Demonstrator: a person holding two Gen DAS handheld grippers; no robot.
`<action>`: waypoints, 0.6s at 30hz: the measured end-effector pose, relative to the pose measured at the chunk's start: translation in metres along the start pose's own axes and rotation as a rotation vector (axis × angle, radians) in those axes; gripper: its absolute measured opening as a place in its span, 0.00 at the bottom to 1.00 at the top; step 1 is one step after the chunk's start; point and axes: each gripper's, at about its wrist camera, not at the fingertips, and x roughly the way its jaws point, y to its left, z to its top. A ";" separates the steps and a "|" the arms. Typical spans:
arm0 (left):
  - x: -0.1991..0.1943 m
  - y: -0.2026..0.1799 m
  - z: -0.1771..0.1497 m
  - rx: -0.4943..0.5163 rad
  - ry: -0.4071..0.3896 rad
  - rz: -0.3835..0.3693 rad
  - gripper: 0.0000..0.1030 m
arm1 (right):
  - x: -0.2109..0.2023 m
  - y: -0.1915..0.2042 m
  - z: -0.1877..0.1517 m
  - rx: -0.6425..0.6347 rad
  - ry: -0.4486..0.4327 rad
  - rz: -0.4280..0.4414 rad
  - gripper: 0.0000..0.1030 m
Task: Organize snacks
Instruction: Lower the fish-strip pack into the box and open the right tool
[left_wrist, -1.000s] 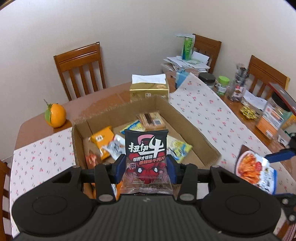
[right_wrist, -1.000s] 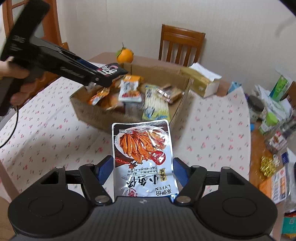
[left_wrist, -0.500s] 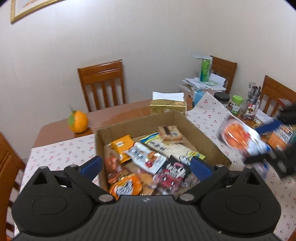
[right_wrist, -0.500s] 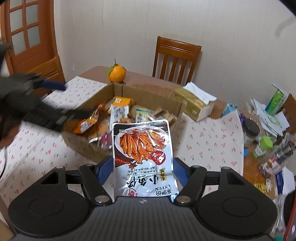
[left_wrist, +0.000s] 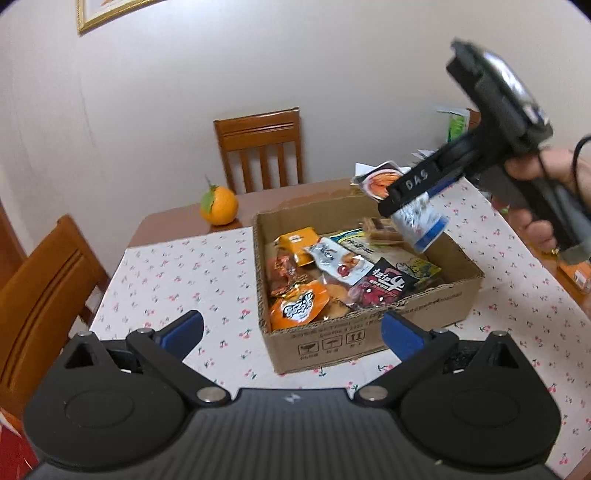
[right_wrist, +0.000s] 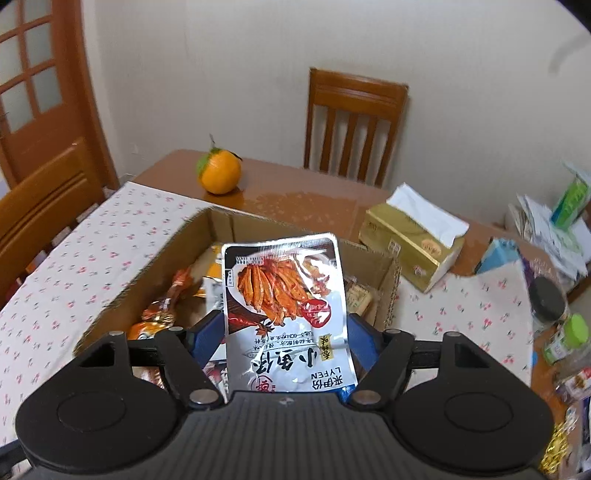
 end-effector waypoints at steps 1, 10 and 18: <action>-0.001 0.002 -0.001 -0.013 0.006 0.006 0.99 | 0.005 0.000 -0.001 0.009 0.013 -0.010 0.81; 0.004 0.015 0.006 -0.123 0.059 0.000 0.99 | -0.024 0.003 -0.016 0.088 0.038 -0.072 1.00; -0.001 0.009 0.027 -0.141 0.128 0.033 0.99 | -0.076 0.018 -0.054 0.234 0.138 -0.181 1.00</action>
